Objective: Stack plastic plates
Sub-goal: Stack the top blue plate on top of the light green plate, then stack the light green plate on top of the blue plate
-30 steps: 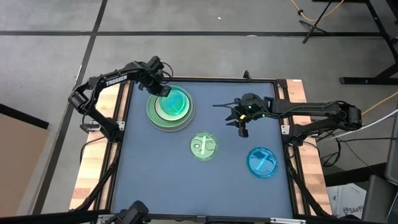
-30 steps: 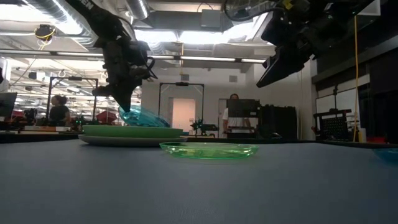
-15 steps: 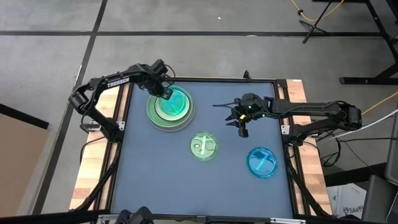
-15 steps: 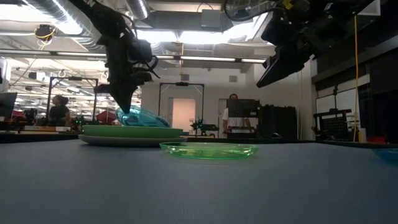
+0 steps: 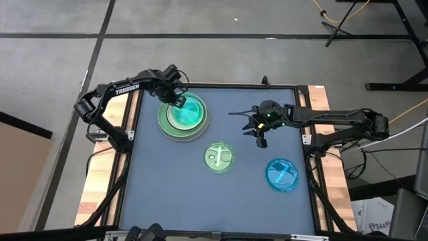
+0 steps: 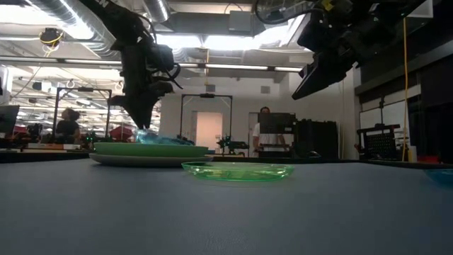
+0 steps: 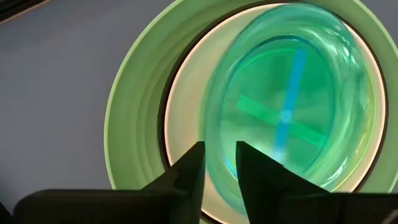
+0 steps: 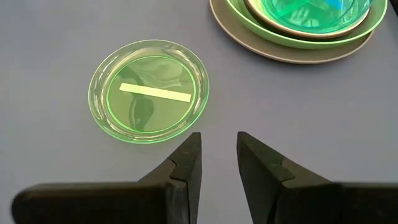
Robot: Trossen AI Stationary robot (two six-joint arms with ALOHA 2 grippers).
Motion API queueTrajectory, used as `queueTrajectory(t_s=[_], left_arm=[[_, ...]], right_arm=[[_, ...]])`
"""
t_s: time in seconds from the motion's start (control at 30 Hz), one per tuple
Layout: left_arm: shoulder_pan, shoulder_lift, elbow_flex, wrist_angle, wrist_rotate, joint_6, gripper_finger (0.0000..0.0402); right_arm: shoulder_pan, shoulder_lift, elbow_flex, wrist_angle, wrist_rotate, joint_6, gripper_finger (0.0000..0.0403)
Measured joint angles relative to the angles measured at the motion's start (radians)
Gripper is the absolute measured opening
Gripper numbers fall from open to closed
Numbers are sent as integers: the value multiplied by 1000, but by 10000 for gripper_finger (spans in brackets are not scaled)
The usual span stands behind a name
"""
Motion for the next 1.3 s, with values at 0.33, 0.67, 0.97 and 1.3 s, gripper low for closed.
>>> queueTrajectory(t_s=[0.33,0.67,0.97,1.3], left_arm=[[0,0,0,0,-17,-2,91],[-27,0,0,10,-24,-2,92],[-98,0,0,63,-25,-30,92],[-217,0,0,143,-25,-56,92]], right_arm=[[0,0,0,0,0,0,95],[0,0,0,0,0,0,95],[0,0,0,0,0,0,95],[0,0,0,-1,0,-1,95]])
